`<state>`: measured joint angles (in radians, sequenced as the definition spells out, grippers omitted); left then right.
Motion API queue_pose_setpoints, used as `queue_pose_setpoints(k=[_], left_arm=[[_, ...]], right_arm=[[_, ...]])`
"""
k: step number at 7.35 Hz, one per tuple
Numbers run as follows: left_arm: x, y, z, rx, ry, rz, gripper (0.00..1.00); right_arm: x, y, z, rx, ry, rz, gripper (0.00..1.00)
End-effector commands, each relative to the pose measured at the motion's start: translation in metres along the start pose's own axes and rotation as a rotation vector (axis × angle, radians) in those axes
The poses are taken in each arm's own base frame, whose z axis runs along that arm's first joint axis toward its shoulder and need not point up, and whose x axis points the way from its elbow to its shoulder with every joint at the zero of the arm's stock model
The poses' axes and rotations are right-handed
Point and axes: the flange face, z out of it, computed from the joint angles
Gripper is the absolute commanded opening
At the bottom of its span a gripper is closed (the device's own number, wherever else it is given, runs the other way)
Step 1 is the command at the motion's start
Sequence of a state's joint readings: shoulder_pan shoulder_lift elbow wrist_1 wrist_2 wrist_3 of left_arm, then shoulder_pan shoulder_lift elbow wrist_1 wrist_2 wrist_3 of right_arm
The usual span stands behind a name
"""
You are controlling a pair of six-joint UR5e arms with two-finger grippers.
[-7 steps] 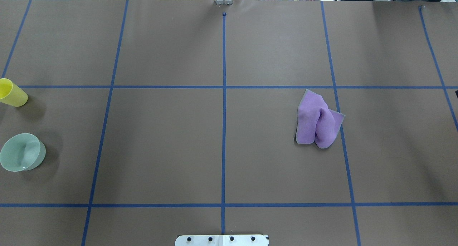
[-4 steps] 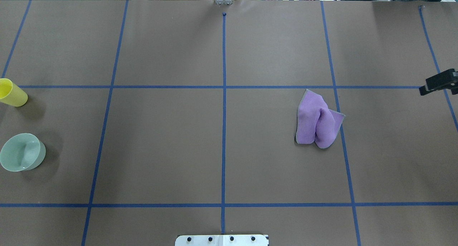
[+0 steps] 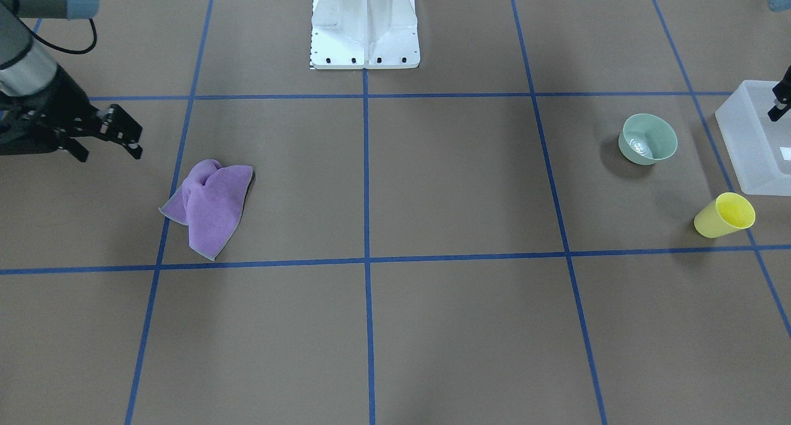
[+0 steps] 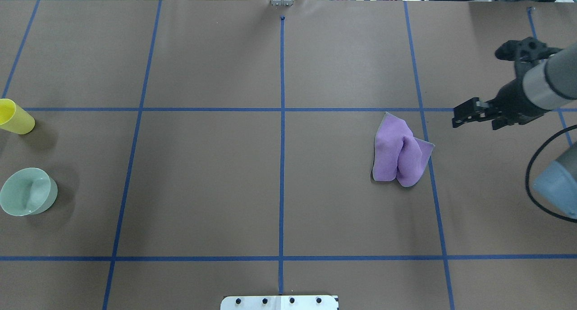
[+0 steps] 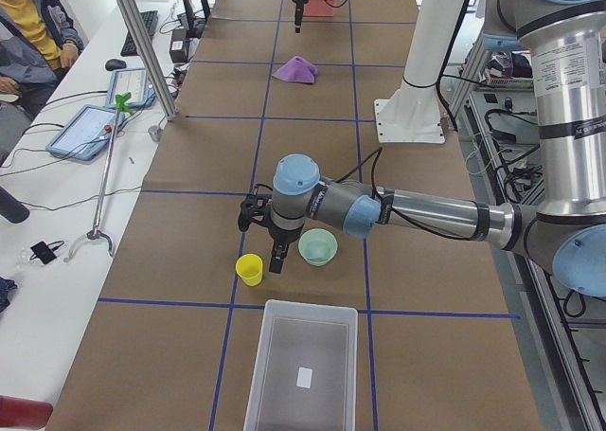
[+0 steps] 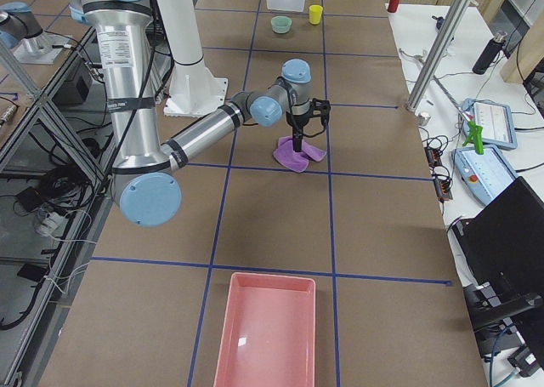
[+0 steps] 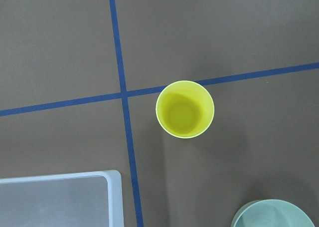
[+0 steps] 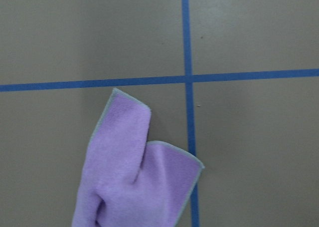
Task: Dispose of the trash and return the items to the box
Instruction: 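Reach the right gripper down to the purple cloth and grasp it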
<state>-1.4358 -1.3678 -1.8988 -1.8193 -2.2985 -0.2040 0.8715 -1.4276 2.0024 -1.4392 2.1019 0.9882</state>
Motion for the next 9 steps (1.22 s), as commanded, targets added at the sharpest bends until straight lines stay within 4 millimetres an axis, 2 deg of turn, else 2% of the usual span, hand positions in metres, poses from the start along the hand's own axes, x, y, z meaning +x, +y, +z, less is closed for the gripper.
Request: queue_pose_setpoints(k=[1, 2, 3, 4, 5, 7, 8, 9], left_arm=[[-0.001, -0.001, 0.001, -0.001, -0.002, 0.000, 0.98], [-0.002, 0.000, 0.002, -0.003, -0.003, -0.002, 0.98], [-0.003, 0.000, 0.002, -0.003, -0.005, -0.004, 0.98], [-0.004, 0.001, 0.002, -0.004, -0.005, -0.007, 0.98], [-0.004, 0.001, 0.002, -0.004, -0.007, -0.005, 0.98], [-0.005, 0.002, 0.003, -0.006, -0.010, -0.006, 0.98], [-0.005, 0.002, 0.003, -0.006, -0.010, -0.009, 0.98], [-0.007, 0.001, 0.008, -0.013, -0.009, -0.043, 0.98]], right_arm=[[-0.062, 0.020, 0.066, 0.013, -0.029, 0.016, 1.00], [-0.056, 0.018, 0.098, 0.037, -0.043, -0.001, 1.00], [-0.053, 0.017, 0.112, 0.036, -0.045, -0.004, 0.92], [-0.052, 0.016, 0.106, 0.034, -0.051, -0.001, 0.01], [-0.051, 0.017, 0.107, 0.021, -0.048, -0.004, 0.00], [-0.035, -0.004, 0.083, -0.020, -0.090, 0.043, 0.00], [-0.018, -0.025, 0.060, -0.028, -0.103, 0.088, 0.00], [0.005, -0.042, 0.010, -0.022, -0.134, 0.130, 0.00]])
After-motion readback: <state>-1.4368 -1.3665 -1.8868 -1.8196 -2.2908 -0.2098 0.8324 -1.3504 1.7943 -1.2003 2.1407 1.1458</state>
